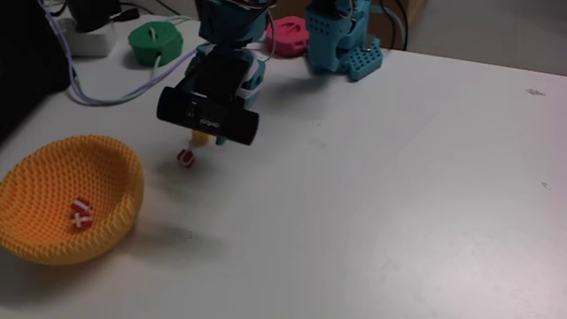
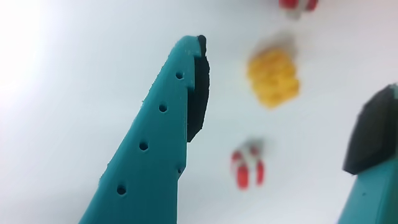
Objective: Place cube pieces into the yellow basket
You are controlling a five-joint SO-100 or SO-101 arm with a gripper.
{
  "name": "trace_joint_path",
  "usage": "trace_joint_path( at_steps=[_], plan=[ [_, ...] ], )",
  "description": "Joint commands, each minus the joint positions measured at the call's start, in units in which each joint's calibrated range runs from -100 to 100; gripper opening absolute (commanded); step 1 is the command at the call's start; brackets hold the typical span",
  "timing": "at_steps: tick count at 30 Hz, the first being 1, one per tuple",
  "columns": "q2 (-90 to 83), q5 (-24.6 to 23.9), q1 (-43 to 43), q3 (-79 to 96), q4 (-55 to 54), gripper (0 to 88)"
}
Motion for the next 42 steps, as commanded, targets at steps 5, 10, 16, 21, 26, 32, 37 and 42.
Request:
trace_joint_path(
  at_steps=[5, 10, 16, 21, 26, 32, 37, 42],
  plan=[
    [5.66, 1.56, 3.34, 0.99, -13.51, 31.2],
    [6.99, 1.37, 4.08, 3.97, -19.94, 28.1],
    [9.07, 2.20, 4.83, 4.26, -23.85, 21.9],
    [10.11, 1.76, 4.55, 5.03, -24.98, 18.3],
    [12.67, 1.42, 4.36, 8.50, -33.50, 15.3],
    [16.36, 0.29, 3.71, 8.79, -38.27, 0.0],
    [15.23, -0.10, 2.96, 8.40, -38.97, 0.0],
    [7.27, 0.05, 2.68, 6.96, -33.50, 0.0]
  ],
)
